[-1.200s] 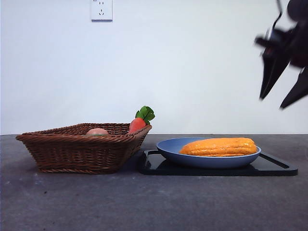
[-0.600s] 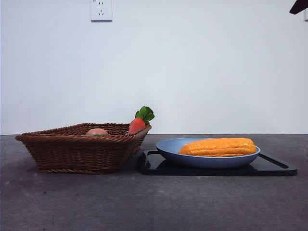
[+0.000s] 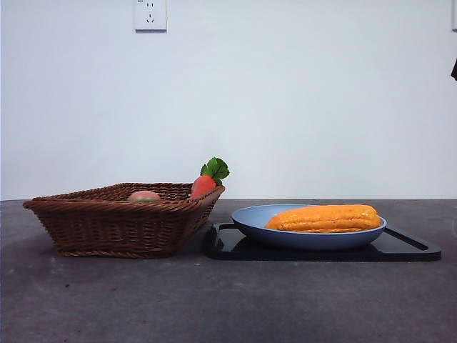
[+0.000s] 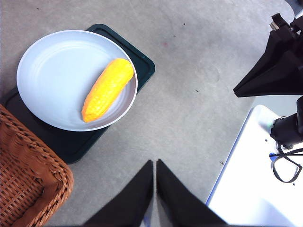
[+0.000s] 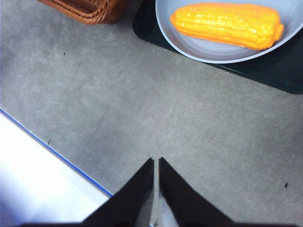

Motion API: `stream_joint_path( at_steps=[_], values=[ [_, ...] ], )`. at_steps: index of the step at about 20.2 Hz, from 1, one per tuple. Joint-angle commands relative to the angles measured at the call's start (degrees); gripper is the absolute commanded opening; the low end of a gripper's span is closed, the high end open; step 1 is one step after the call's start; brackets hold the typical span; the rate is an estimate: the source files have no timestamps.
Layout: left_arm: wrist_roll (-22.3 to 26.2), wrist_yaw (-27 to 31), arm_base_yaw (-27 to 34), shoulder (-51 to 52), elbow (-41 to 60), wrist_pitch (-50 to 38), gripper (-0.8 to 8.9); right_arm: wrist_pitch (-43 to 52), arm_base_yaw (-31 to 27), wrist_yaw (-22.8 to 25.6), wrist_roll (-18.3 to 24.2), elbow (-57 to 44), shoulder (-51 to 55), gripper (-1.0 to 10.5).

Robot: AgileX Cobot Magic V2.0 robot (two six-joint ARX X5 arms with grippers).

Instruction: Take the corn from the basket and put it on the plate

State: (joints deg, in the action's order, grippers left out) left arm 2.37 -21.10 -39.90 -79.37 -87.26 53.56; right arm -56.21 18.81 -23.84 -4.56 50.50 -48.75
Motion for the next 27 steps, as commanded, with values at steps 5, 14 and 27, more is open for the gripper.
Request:
stream_joint_path(
  at_steps=[5, 14, 27],
  values=[
    [0.1, 0.0, -0.2, -0.4, -1.3, -0.9, 0.08, 0.8, 0.3, -0.1, -0.6, 0.5, -0.2, 0.0],
    [0.9, 0.1, -0.2, -0.4, -1.3, -4.1, 0.07, 0.8, 0.3, -0.1, -0.6, 0.5, -0.2, 0.0],
    [4.8, 1.7, 28.9, 31.2, 30.6, -40.1, 0.08, 0.9, 0.3, -0.1, -0.6, 0.5, -0.2, 0.0]
  ],
)
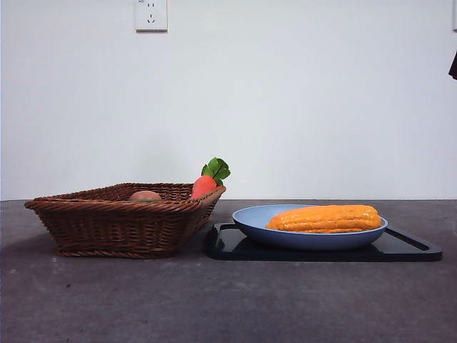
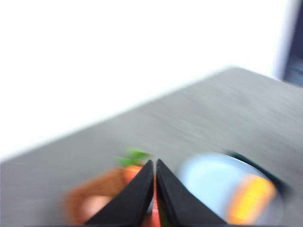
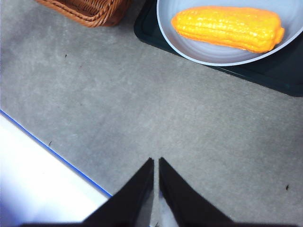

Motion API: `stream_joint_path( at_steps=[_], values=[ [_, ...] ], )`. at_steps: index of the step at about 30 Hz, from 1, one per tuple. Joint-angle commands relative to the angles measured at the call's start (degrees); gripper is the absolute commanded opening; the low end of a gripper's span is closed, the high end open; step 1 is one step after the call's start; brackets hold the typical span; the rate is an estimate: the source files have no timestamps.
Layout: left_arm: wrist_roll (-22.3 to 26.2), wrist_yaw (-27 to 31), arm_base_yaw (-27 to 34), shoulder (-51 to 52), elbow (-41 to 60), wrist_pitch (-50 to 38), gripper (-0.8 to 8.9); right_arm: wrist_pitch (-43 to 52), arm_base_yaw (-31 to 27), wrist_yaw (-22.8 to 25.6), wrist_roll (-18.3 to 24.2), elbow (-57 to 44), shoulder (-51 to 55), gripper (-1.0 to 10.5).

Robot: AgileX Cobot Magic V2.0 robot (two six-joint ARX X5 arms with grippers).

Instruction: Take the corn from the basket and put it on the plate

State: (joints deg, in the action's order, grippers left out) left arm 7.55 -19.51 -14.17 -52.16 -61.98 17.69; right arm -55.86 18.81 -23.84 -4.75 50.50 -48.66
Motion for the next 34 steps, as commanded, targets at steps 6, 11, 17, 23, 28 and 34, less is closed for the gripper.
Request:
stream_joint_path(
  at_steps=[6, 11, 17, 23, 28, 34],
  values=[
    [-1.1, 2.3, 14.1, 21.2, 25.7, -13.3, 0.08, 0.5, 0.3, -0.1, -0.4, 0.5, -0.2, 0.0],
    [-2.4, 5.4, 16.5, 30.7, 39.0, -17.8, 0.08, 0.5, 0.3, -0.1, -0.4, 0.5, -0.2, 0.0],
    [-4.0, 8.3, 16.5, 38.9, 50.8, -20.2, 0.08, 0.5, 0.3, -0.1, -0.4, 0.5, -0.2, 0.0],
    [-4.2, 8.3, 16.5, 44.6, 57.6, -19.7, 0.08, 0.5, 0.3, -0.1, -0.4, 0.5, -0.2, 0.0],
    [-4.2, 8.3, 16.5, 48.0, 59.9, -16.6, 0.08, 0.5, 0.3, -0.1, -0.4, 0.5, -0.2, 0.0],
    [-4.2, 8.3, 16.5, 51.2, 60.8, -10.8, 0.08, 0.5, 0.3, -0.1, -0.4, 0.5, -0.2, 0.0]
  ],
)
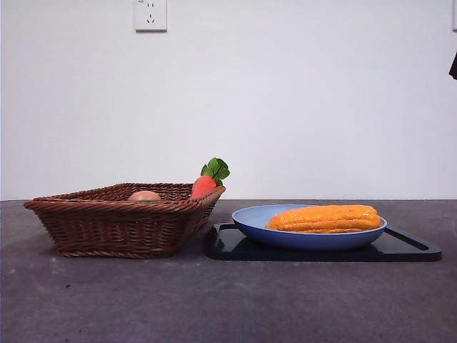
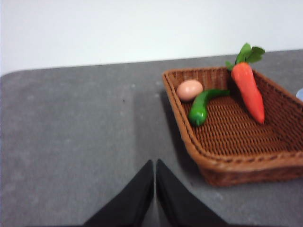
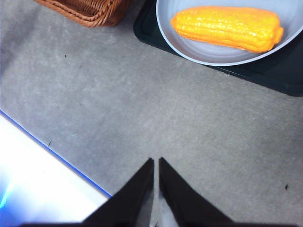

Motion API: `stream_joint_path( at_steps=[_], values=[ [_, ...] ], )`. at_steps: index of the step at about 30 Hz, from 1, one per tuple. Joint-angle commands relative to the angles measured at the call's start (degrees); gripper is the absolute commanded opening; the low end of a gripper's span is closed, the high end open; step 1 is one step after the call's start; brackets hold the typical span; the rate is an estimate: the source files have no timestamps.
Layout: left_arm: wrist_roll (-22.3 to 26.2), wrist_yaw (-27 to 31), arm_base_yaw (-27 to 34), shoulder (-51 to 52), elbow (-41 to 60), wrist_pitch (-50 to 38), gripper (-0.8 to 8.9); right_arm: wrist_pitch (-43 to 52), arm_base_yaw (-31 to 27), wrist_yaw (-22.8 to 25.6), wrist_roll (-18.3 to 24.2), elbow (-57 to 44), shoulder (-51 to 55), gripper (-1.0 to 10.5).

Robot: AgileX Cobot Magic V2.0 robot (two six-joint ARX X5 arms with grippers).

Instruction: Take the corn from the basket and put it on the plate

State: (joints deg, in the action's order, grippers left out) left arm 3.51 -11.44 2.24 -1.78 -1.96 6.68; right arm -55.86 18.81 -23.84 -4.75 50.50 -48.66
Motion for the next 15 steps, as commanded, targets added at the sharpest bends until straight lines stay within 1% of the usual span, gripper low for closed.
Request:
stream_joint_path(
  at_steps=[1, 7, 15],
  values=[
    [-0.3, 0.2, 0.1, 1.4, 1.4, 0.2, 0.08, 0.5, 0.3, -0.1, -0.4, 0.5, -0.2, 0.0],
    [-0.8, 0.2, 0.1, 1.6, 1.8, 3.2, 0.08, 0.5, 0.3, -0.1, -0.4, 0.5, -0.2, 0.0],
    [-0.8, 0.2, 0.1, 1.6, 1.8, 2.6, 0.08, 0.5, 0.3, -0.1, -0.4, 0.5, -0.2, 0.0]
  ],
)
